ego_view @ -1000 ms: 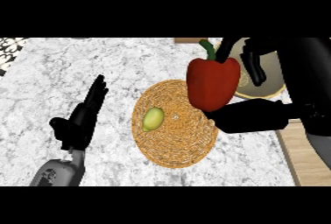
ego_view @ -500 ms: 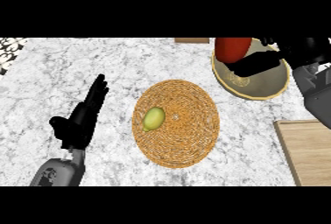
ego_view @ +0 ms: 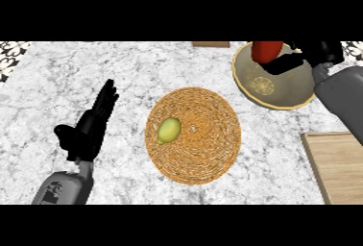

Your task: Pick the bell pepper from the placemat and place it in the bowl

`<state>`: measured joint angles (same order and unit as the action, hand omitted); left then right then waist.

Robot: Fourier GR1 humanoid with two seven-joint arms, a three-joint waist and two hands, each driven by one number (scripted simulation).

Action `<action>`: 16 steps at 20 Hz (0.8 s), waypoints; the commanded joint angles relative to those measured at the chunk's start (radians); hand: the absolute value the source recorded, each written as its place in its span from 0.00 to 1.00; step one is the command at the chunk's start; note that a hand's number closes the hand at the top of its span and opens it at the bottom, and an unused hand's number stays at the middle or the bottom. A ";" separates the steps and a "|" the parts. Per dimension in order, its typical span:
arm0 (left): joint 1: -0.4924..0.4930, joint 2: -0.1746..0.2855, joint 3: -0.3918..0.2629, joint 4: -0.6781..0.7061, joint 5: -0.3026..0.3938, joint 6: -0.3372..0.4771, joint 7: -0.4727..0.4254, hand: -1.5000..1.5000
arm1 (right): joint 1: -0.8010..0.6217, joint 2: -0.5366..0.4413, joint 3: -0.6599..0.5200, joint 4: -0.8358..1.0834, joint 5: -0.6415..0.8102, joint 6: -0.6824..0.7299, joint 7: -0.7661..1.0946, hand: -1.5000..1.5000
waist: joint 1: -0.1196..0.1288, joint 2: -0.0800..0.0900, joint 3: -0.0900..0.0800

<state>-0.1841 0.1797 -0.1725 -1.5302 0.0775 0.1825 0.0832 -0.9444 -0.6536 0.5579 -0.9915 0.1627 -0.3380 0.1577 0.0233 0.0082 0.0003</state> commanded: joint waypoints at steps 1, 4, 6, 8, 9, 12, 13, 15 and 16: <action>0.018 -0.008 0.004 0.018 -0.003 -0.018 -0.056 0.50 | -0.018 0.032 -0.064 0.243 0.009 0.039 -0.173 1.00 | 0.008 0.004 0.000; -0.006 -0.034 -0.023 0.041 -0.030 -0.002 -0.044 0.50 | 0.024 0.108 -0.052 0.333 -0.007 0.082 -0.244 1.00 | 0.014 0.010 0.001; -0.001 -0.010 0.010 0.032 -0.003 -0.026 -0.020 0.50 | -0.031 0.107 -0.119 0.374 -0.059 0.173 -0.197 1.00 | 0.004 0.001 0.000; 0.018 -0.024 -0.012 -0.014 -0.023 -0.003 -0.014 0.50 | -0.004 0.088 -0.143 0.433 -0.096 0.260 -0.317 0.00 | 0.014 0.005 0.001; 0.033 -0.003 -0.001 -0.047 0.001 -0.031 0.005 0.50 | -0.024 0.149 -0.137 0.455 -0.085 0.251 -0.297 0.00 | 0.019 0.003 0.001; 0.002 -0.050 -0.010 0.059 -0.045 0.008 -0.052 0.50 | -0.032 0.139 -0.189 0.500 -0.111 0.320 -0.451 0.00 | 0.003 0.005 0.001; 0.063 -0.030 -0.012 0.005 -0.024 -0.021 -0.051 0.50 | -0.033 0.136 -0.222 0.521 -0.124 0.315 -0.473 0.00 | 0.006 0.001 0.001; 0.018 -0.067 -0.030 0.042 -0.058 0.010 -0.071 0.50 | -0.020 0.177 -0.256 0.540 -0.151 0.295 -0.540 0.00 | 0.005 0.005 0.001; -0.030 -0.054 0.005 0.050 -0.033 0.005 -0.011 0.50 | -0.052 0.132 -0.292 0.526 -0.175 0.326 -0.560 0.00 | -0.002 0.003 0.001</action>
<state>-0.1742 0.1399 -0.1806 -1.5060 0.0456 0.1783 0.0537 -0.9769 -0.5152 0.3417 -0.4999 0.0383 -0.0520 -0.2933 0.0280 0.0115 0.0015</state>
